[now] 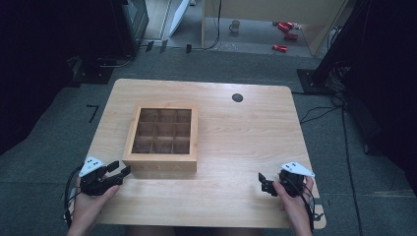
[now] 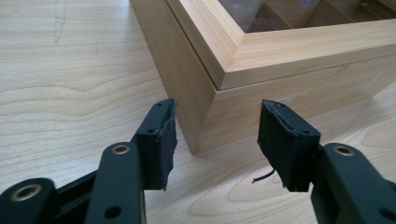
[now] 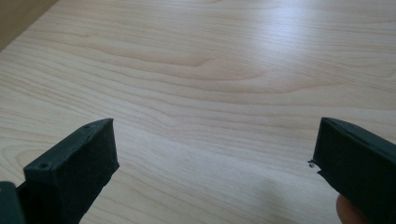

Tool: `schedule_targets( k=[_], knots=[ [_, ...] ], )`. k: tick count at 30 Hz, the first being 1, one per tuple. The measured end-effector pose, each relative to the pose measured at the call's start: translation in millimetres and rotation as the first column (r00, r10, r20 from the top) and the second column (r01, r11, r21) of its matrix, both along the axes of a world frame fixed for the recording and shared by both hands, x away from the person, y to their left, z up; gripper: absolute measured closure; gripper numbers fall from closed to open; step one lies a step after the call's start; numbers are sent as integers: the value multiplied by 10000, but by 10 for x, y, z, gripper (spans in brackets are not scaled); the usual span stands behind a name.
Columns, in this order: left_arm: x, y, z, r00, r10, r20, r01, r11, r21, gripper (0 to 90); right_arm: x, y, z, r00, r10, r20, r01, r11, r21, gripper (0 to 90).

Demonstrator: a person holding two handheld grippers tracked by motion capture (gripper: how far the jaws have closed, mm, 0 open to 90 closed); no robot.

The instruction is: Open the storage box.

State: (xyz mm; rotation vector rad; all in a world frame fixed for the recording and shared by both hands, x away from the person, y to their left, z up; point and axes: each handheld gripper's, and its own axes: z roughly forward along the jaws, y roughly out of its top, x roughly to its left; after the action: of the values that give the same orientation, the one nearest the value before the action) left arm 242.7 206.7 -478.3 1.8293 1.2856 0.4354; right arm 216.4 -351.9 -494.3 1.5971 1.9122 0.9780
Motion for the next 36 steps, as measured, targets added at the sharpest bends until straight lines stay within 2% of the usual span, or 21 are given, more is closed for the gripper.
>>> schedule_targets(
  k=[6, 10, 20, 24, 36],
  knots=[
    [30, 26, -13, 10000, 80, -40, -82, 9996, -266, 549, 48, 159, 49, 9996, 256, 83, -257, 9996, 115, 0],
    [47, 31, -13, 10000, -57, -33, 56, 9991, -424, 589, 90, 281, 81, 9989, 446, 154, -449, 9988, 209, 0],
    [78, -10, -7, 9987, -502, -54, 498, 9970, -588, 600, 239, 668, 176, 9935, 1064, 394, -1082, 9930, 483, 0],
    [79, -19, 5, 9986, -536, -10, 535, 9972, -526, 602, 294, 829, 211, 9891, 1384, 507, -1410, 9887, 510, 0],
    [89, 8, 1, 9982, -596, 18, 595, 9955, -738, 610, 403, 1199, 253, 9787, 1947, 652, -1993, 9772, 737, 0]
  ],
)
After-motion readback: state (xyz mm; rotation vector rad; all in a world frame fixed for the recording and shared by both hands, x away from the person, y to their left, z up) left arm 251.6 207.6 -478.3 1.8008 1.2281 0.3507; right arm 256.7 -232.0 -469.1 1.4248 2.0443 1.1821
